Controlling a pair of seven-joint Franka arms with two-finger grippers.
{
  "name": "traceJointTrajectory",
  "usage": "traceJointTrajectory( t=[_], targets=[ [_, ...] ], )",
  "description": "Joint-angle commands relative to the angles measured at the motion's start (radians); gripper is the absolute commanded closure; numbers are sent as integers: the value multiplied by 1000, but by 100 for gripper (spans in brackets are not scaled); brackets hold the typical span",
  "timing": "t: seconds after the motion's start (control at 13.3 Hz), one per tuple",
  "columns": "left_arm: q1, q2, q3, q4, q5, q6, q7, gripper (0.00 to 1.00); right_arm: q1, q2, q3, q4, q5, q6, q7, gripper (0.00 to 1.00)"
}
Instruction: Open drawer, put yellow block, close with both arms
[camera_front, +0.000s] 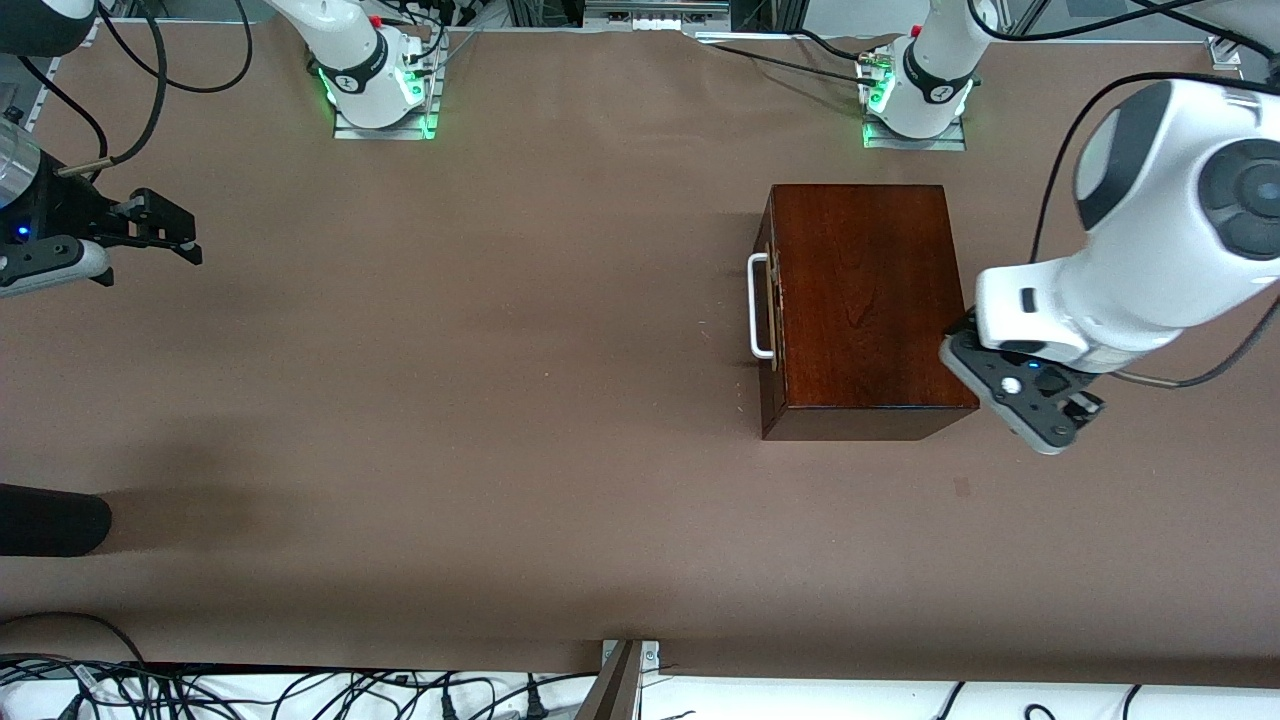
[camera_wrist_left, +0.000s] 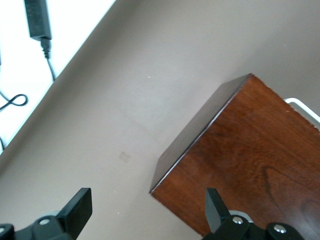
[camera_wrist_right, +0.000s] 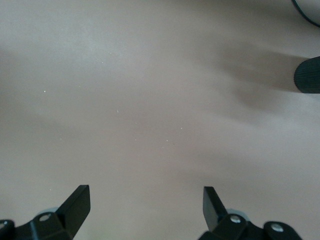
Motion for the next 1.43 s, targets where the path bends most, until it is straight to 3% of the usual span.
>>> traceJointTrajectory(
  t=[0.0,0.38,0.68,0.9,1.06,1.21,1.36],
  targets=[
    [2,3,-7,28,12,-39,4,0,-6,9,8,22,-11,-8,8,0],
    [5,2,14,83,8,-175,-126,0,-6,9,8,22,-11,-8,8,0],
    [24,-20,21,73,-29,-203,-279,0,-6,9,8,22,-11,-6,9,0],
    [31,-141,109,-91,-129,-112,-477,0,-6,9,8,22,-11,-8,9,0],
    [13,-264,220,-232,-231,-104,-534,0,-6,9,8,22,-11,-8,9,0],
    [-60,-377,319,-394,-241,-46,-546,0,-6,9,8,22,-11,-8,9,0],
    [-91,-462,352,-523,-241,68,-569,0,-6,9,8,22,-11,-6,9,0]
  ],
)
